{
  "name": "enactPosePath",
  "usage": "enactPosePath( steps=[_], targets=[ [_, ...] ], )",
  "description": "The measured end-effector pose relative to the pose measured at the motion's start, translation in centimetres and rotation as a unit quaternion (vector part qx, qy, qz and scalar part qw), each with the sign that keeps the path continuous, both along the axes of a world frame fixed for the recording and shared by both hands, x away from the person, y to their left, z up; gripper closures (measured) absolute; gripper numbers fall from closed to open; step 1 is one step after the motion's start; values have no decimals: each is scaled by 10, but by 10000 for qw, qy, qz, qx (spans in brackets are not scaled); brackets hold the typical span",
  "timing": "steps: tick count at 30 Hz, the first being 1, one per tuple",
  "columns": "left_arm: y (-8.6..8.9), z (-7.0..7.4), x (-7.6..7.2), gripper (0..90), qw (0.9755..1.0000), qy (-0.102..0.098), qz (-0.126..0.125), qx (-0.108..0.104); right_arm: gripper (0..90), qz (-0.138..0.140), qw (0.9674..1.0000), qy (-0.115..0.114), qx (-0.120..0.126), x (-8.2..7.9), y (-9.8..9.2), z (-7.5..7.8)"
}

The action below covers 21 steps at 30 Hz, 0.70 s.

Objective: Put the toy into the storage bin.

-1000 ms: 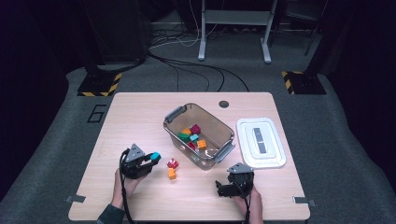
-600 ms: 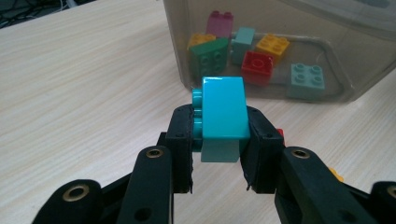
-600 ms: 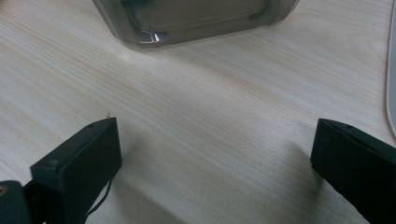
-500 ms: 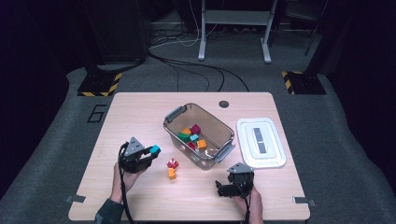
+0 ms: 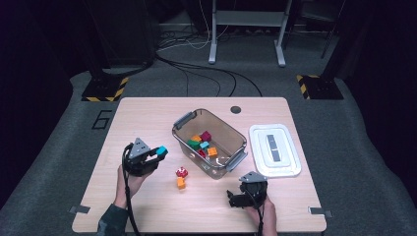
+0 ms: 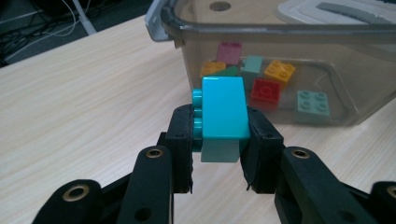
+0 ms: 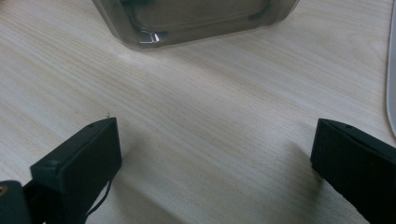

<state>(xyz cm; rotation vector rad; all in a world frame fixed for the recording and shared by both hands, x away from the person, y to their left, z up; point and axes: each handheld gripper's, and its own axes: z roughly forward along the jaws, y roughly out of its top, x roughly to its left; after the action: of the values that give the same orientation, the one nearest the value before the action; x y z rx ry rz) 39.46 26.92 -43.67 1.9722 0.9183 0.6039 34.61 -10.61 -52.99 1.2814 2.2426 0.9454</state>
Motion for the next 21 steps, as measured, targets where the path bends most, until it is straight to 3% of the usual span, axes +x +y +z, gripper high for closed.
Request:
enactPosePath(
  steps=[21],
  targets=[
    [-10, 44, 17, 668, 9992, -388, -33, 71, 9, -19, 10000, 14, 11, 0, 0, 0]
  ],
)
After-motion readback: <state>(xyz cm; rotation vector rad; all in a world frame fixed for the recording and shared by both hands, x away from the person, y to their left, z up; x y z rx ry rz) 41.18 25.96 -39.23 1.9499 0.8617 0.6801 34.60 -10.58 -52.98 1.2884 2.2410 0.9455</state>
